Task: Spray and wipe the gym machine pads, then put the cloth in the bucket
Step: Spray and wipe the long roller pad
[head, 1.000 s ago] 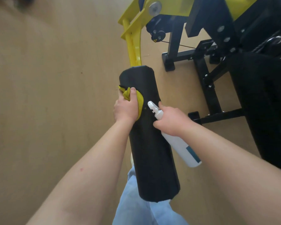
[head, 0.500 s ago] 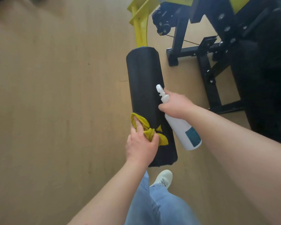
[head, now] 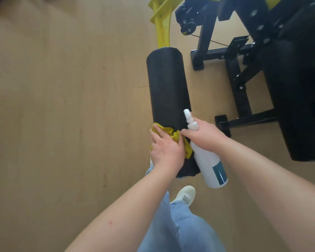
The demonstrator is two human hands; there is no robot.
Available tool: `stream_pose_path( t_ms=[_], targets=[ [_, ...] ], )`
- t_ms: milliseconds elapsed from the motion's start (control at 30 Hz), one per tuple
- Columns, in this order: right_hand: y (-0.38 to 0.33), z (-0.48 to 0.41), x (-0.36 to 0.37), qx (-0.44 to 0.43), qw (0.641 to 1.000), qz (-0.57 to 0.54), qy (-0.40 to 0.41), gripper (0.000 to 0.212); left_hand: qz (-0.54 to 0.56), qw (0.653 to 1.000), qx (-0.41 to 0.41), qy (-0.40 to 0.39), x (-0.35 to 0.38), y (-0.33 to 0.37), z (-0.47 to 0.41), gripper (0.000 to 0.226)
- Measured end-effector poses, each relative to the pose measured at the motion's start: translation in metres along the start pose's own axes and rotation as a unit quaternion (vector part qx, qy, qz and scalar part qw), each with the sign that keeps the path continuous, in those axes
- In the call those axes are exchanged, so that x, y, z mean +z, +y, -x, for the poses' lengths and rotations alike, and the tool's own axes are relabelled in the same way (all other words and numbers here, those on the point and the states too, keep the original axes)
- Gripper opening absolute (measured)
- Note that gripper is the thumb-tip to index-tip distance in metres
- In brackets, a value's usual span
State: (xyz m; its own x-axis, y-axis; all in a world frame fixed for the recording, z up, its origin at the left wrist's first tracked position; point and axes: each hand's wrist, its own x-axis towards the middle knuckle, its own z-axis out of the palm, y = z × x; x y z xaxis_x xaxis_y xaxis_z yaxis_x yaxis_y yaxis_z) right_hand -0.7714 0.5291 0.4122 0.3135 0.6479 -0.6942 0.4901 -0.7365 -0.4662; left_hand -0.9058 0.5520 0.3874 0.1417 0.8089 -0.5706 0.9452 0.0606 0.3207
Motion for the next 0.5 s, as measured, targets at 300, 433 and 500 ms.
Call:
stream_pose_path(
  t_ms=[300, 433, 500],
  targets=[
    [0.001, -0.014, -0.013, 0.004, 0.998, -0.058, -0.024, 0.013, 0.006, 0.997, 0.024, 0.068, -0.044, 0.060, -0.114, 0.082],
    [0.005, -0.021, -0.018, 0.025, 0.996, -0.083, -0.033, 0.010, 0.020, 0.995, 0.040, 0.088, -0.068, 0.089, -0.164, 0.079],
    [0.006, -0.023, -0.019, 0.030, 0.995, -0.084, -0.049, 0.015, 0.023, 0.994, 0.042, 0.098, -0.080, 0.104, -0.189, 0.078]
  ],
)
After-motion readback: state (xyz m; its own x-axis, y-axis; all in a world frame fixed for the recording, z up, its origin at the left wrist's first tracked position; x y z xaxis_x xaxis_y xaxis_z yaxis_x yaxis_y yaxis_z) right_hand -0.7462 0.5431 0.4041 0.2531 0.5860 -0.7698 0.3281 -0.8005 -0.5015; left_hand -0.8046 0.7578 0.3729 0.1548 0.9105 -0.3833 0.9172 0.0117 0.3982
